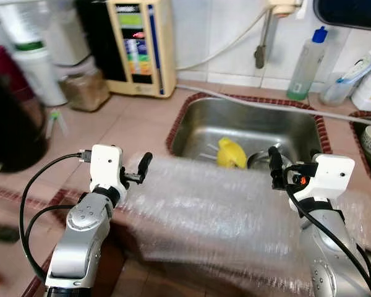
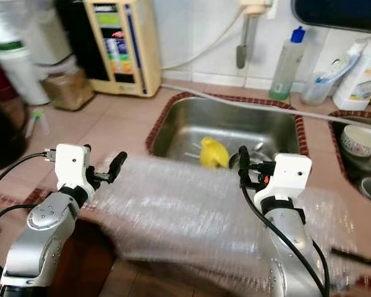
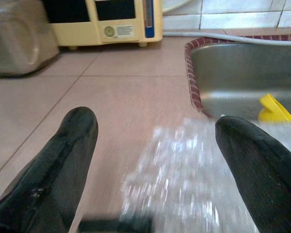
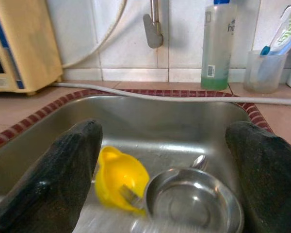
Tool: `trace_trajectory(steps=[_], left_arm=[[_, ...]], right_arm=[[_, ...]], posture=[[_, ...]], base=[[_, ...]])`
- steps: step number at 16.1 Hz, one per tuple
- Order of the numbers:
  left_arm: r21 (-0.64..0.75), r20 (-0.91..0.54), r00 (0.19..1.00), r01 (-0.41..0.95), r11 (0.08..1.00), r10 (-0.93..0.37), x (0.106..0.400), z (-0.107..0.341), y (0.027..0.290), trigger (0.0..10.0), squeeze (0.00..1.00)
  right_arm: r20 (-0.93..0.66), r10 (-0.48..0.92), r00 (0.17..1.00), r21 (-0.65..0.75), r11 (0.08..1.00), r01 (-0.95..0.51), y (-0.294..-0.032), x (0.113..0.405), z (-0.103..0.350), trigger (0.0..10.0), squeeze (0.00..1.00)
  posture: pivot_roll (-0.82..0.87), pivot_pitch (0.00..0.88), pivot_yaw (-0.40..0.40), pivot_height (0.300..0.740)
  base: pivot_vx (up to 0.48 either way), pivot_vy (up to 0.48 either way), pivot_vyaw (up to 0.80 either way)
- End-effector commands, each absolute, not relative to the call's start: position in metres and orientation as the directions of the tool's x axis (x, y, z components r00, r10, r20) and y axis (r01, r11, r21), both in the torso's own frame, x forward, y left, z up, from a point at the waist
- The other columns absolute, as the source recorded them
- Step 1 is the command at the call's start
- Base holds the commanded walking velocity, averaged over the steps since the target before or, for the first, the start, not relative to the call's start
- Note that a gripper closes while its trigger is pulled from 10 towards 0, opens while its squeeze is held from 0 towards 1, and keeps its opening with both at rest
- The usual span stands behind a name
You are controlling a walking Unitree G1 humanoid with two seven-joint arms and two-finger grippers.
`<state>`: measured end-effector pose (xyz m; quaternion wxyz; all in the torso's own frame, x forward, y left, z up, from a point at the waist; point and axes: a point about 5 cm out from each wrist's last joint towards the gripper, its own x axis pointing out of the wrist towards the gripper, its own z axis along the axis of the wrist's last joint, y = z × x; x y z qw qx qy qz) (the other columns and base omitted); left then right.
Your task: Kitchen organization
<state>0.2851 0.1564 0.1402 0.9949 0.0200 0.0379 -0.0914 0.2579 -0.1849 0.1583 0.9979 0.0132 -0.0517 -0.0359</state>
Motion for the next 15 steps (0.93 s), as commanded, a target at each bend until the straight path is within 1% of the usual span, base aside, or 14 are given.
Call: trace_trajectory(steps=[1,15], left_arm=[[0.039,-0.085,0.979,0.191,0.981,-0.187,0.2872,0.1413,0.156,10.0,0.0],[0.031,-0.088,0.974,0.213,0.977,-0.209,0.2883,0.1386,0.1492,10.0,0.0]], right_arm=[[0.101,-0.082,0.992,0.036,0.996,0.078,-0.1867,0.2579,0.1585,10.0,0.0],[0.109,-0.097,0.989,0.029,0.995,0.094,-0.1897,0.2595,0.162,10.0,0.0]], posture=[[-0.04,0.001,0.087,0.74],[-0.06,0.0,0.076,0.74]], base=[[-0.337,0.0,0.0],[-0.328,0.0,0.0]])
